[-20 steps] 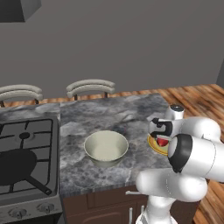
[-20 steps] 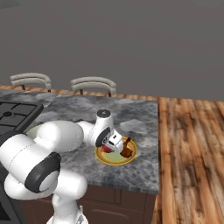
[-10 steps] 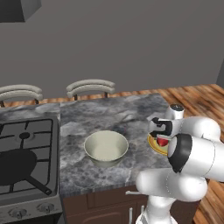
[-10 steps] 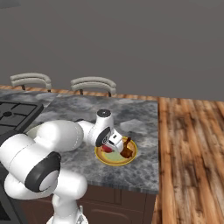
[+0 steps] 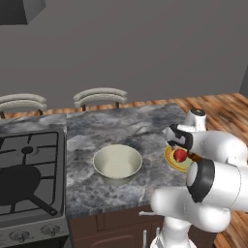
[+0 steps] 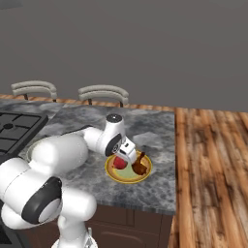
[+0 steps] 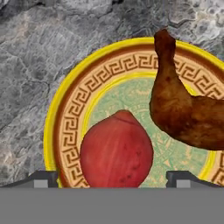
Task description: Place the chicken drumstick on the plate and place the onion on the same plate.
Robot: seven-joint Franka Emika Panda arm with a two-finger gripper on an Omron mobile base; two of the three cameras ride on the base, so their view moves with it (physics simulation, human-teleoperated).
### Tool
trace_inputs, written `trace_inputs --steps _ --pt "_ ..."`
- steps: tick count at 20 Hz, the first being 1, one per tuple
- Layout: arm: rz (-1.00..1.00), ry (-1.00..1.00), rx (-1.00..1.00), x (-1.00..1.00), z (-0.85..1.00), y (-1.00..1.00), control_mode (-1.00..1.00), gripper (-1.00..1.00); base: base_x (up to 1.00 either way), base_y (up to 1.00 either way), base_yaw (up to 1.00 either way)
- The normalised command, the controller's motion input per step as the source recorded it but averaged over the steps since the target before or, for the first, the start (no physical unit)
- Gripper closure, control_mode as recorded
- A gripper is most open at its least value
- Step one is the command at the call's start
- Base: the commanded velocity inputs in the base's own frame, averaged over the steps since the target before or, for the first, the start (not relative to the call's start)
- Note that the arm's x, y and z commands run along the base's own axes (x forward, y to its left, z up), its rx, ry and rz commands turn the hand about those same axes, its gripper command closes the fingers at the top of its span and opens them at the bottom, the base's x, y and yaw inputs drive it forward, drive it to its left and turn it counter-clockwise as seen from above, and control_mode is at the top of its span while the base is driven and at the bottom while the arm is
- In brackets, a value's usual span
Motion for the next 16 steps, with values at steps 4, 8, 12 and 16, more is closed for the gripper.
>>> trace_inputs --steps 4,8,12,16 --pt "0.00 0.00 0.00 -0.28 0.56 0.00 -1.00 -1.00 0.00 0.00 0.00" --pt "0.00 0.00 -0.01 -0.56 0.43 0.14 -1.00 -1.00 0.00 0.00 0.00" --pt "0.06 0.00 -0.02 -0.62 0.22 0.54 -1.00 -1.00 0.00 0.00 0.00" --pt "0.11 0.00 -0.01 -0.27 0.25 0.75 -1.00 -1.00 0.00 0.00 0.00"
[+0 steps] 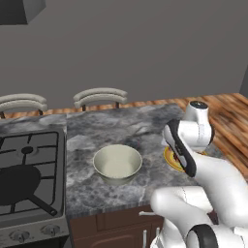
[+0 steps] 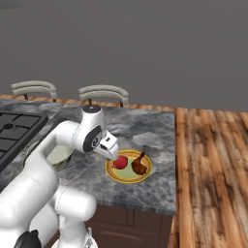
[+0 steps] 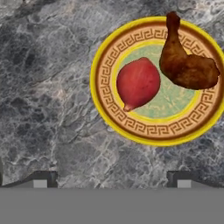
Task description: Place the chicken drumstick on the plate and place the onion on the same plate.
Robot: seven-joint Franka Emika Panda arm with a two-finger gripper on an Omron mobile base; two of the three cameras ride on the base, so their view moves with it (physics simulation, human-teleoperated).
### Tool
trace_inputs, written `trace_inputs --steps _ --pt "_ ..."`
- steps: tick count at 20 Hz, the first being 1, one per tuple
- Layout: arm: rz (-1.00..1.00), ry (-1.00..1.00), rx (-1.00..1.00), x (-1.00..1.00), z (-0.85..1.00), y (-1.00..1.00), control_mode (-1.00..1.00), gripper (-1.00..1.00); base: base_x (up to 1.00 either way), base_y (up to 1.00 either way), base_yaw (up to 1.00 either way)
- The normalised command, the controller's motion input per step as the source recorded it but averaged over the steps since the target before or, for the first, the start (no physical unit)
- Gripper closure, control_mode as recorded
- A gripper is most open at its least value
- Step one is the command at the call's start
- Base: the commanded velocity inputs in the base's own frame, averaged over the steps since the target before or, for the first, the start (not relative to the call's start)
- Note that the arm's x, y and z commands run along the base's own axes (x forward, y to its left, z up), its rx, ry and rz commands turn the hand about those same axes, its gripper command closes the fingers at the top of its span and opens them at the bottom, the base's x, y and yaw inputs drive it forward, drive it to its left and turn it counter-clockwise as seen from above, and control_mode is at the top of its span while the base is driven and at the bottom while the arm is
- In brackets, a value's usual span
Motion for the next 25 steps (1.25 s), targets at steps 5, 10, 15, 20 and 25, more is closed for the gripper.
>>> trace_inputs --steps 5,10,15,20,25 --pt "0.11 0.00 0.00 -0.12 0.28 0.68 -1.00 -1.00 0.00 0.00 0.00" --pt "0.11 0.00 0.00 -0.14 0.30 0.54 -1.00 -1.00 0.00 0.00 0.00" --pt "0.08 0.00 0.00 0.00 0.19 0.36 -1.00 -1.00 0.00 0.00 0.00" --pt "0.06 -0.01 0.00 -0.03 0.03 0.11 -1.00 -1.00 0.00 0.00 0.00" --pt "0.03 -0.01 0.00 -0.13 0.02 0.00 -1.00 -1.00 0.00 0.00 0.00"
